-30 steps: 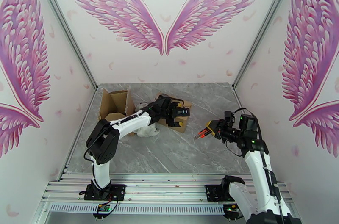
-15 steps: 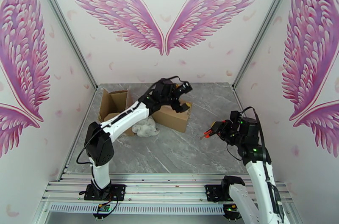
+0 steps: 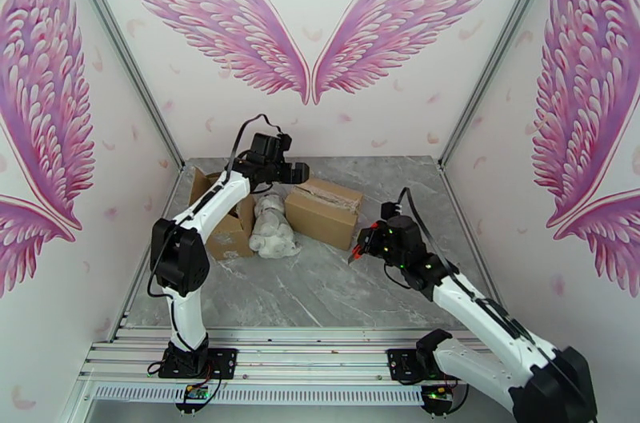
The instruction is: Unpack the express box
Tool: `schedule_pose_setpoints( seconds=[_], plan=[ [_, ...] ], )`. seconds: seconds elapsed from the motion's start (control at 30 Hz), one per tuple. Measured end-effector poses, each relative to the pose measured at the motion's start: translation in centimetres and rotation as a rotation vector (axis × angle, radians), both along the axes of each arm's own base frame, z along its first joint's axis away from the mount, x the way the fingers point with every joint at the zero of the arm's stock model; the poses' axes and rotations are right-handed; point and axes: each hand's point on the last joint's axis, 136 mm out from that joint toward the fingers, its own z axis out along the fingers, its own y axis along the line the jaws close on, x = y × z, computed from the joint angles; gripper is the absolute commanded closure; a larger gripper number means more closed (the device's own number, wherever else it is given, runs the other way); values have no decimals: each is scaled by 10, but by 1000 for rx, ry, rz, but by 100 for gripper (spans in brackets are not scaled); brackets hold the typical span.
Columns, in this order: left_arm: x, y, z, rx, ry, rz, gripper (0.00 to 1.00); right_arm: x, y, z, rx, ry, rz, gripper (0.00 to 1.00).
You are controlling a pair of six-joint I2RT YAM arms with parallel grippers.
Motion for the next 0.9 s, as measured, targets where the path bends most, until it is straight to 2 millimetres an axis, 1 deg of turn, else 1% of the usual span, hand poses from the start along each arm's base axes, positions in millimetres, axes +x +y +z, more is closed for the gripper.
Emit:
schedule_pose_setpoints(
  seconds=[0.1, 0.17, 0.23, 0.33, 0.4, 0.43, 0.53, 0.57, 0.6, 0.67, 0.73, 0.8, 0.83, 0.9],
  plan=[
    [-16, -11, -21, -15, 88, -26, 11, 17, 1, 1, -22, -16, -46, 100],
    [-23, -17, -27, -17, 113, -36, 12, 24, -6, 4, -47, -35, -91, 100],
    [-27, -20, -30, -33, 130, -46, 12, 30, -16, 7, -78, -55, -140, 100],
    [-41, -28, -33, -58, 146, -68, 12, 40, -37, 12, -118, -79, -209, 100],
    [-59, -42, -34, -75, 169, -112, 12, 47, -53, 16, -131, -89, -251, 100],
    [-71, -53, -35, -79, 180, -145, 12, 51, -61, 18, -139, -97, -271, 100],
    [-104, -81, -35, -51, 183, -245, 10, 63, -98, 19, -179, -97, -360, 100],
    [-115, -88, -35, -33, 180, -279, 9, 68, -108, 19, -191, -93, -381, 100],
    [-122, -91, -33, -20, 173, -300, 9, 72, -113, 20, -201, -92, -390, 100],
    [-135, -98, -25, -8, 148, -349, 9, 79, -116, 23, -221, -88, -380, 100],
    [-136, -96, -7, -17, 93, -369, 9, 80, -114, 28, -236, -93, -354, 100],
    [-128, -88, 15, -28, 24, -367, 8, 78, -113, 33, -248, -102, -333, 100],
    [-121, -84, 28, -34, -13, -361, 9, 75, -113, 35, -251, -103, -327, 100],
    [-100, -76, 55, -48, -92, -339, 8, 68, -113, 40, -251, -109, -319, 100]
  ],
)
